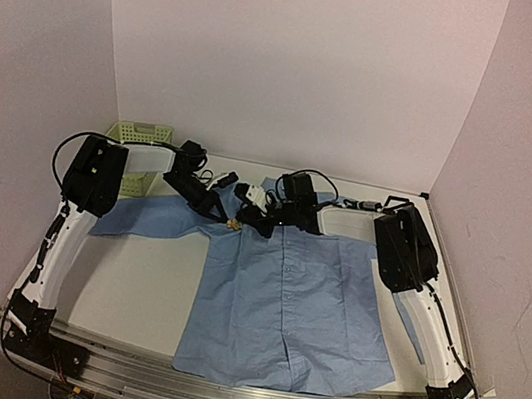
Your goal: Pin the brooch onto the clothing
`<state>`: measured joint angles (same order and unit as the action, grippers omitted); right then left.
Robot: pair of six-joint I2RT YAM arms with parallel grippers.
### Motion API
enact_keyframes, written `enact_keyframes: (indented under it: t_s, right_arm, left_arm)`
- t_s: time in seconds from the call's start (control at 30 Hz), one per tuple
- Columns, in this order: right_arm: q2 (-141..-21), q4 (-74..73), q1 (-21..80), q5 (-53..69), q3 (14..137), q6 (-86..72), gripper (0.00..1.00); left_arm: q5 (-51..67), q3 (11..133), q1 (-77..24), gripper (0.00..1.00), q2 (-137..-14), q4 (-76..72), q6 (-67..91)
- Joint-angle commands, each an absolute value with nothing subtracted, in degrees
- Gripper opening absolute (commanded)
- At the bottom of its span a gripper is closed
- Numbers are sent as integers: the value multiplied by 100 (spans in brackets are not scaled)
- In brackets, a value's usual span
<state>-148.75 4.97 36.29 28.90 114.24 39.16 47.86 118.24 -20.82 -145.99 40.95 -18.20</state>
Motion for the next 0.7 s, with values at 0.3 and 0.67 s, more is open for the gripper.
enact_keyframes:
  t_s: [0.3, 0.67]
  right_arm:
    - [-15077, 302, 3625, 2617, 11666, 4091, 6]
    - [-15164, 215, 3775, 2059, 11708, 4402, 0]
  left_arm:
    - [4838, 11855, -2040, 2, -14334, 4133, -1894]
    - [4903, 11845, -2039, 1, -14326, 4149, -1776]
